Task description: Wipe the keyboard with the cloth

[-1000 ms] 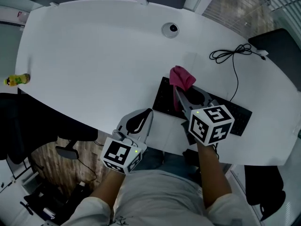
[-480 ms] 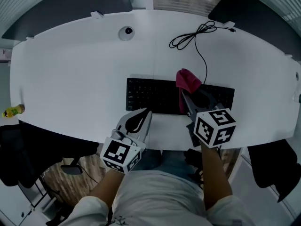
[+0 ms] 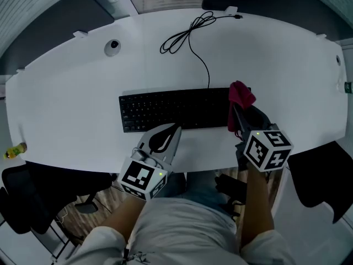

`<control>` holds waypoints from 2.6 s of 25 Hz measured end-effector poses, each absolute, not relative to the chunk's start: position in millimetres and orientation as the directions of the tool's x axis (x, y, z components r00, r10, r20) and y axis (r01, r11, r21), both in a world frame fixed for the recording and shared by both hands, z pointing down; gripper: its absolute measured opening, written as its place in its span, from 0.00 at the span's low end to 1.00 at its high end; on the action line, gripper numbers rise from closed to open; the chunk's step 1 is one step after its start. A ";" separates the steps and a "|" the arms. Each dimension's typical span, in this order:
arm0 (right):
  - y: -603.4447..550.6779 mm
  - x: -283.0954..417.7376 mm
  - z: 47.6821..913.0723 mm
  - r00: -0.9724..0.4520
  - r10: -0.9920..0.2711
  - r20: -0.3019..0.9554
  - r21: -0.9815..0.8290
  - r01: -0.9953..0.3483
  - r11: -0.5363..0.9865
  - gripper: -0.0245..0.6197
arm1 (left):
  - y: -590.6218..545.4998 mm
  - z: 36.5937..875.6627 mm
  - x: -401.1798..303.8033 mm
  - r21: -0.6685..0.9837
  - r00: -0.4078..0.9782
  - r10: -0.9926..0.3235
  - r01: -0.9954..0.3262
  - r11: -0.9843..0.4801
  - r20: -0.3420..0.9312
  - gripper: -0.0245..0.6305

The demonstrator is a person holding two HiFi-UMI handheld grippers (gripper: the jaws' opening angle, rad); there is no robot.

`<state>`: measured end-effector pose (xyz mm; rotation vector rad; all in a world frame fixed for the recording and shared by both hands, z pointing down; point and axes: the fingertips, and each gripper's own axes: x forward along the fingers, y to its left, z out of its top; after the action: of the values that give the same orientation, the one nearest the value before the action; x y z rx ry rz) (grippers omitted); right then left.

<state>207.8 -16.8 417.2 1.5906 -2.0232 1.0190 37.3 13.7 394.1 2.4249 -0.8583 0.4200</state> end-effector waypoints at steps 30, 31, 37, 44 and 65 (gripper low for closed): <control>6.5 272.9 459.7 -0.239 -0.604 0.760 -0.257 -0.965 0.058 0.15 | 32.8 406.1 70.4 0.392 0.724 -0.505 -0.683 -0.616 0.470 0.05; 6.1 271.1 459.7 -0.239 -0.604 0.761 -0.256 -0.965 0.059 0.15 | 32.7 406.0 68.8 0.393 0.724 -0.506 -0.684 -0.614 0.469 0.05; 5.0 254.3 459.6 -0.253 -0.598 0.760 -0.259 -0.963 0.078 0.15 | 33.7 405.7 56.8 0.391 0.719 -0.513 -0.690 -0.609 0.469 0.05; 2.8 227.4 461.3 -0.277 -0.588 0.760 -0.270 -0.957 0.102 0.15 | 32.9 405.8 36.3 0.387 0.708 -0.525 -0.701 -0.599 0.472 0.05; -11.1 147.0 464.7 -0.361 -0.551 0.752 -0.321 -0.931 0.173 0.15 | 27.7 403.9 -22.1 0.381 0.668 -0.577 -0.743 -0.550 0.471 0.05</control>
<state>147.0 -11.1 464.7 1.3945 -1.9847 1.0699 -22.1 27.7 403.9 2.3227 -1.0176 0.3933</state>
